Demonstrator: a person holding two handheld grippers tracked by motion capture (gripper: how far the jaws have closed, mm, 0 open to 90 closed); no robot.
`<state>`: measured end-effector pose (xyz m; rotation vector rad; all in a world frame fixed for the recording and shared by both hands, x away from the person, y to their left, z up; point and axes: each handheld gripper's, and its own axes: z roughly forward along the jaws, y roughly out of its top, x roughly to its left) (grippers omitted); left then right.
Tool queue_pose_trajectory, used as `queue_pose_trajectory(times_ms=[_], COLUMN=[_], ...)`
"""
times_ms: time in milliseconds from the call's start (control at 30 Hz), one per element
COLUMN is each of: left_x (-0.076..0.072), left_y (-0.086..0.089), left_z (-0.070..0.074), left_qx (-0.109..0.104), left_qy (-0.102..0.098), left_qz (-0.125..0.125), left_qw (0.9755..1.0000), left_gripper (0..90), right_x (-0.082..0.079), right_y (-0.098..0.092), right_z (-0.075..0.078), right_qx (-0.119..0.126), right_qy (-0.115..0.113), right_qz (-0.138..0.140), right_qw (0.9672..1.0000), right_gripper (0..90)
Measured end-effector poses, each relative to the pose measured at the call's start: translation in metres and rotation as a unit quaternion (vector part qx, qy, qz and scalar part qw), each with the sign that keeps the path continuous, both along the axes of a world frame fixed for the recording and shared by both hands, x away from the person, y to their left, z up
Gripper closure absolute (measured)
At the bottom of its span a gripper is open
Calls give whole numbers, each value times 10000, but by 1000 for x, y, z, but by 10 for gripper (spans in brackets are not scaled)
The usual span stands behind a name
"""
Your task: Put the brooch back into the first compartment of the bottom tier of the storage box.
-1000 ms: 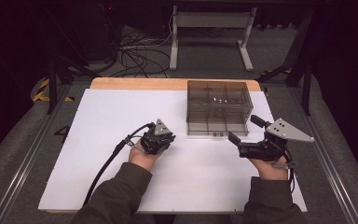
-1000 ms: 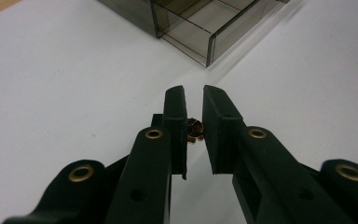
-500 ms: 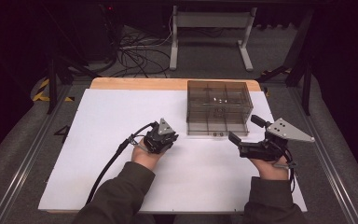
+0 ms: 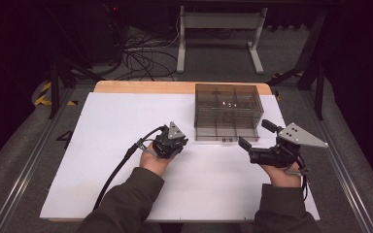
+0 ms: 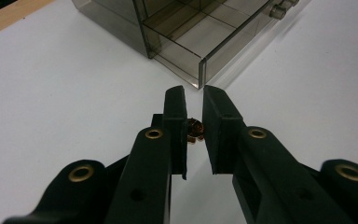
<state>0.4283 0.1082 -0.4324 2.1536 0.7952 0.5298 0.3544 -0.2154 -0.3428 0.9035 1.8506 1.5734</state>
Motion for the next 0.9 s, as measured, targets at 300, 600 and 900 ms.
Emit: queue_pose_trajectory(times_ms=[300,600,900], left_x=[3,5,8], left_y=[-8,-14,-17], left_z=[4,6,5], left_qx=[45,4,-17], left_qy=[-71,-118,-143], left_qz=[-58,-66,-67], left_qw=[9999,9999,9999], left_gripper=[802,802,802], right_x=[0,-1,0], right_y=[-1,-2,-2], right_z=[0,1,1], right_qx=[7,35,32], right_qy=[0,-7,-6], right_qz=[3,-14,-8], right_qw=[10000,10000,10000], right_gripper=[17,17,18])
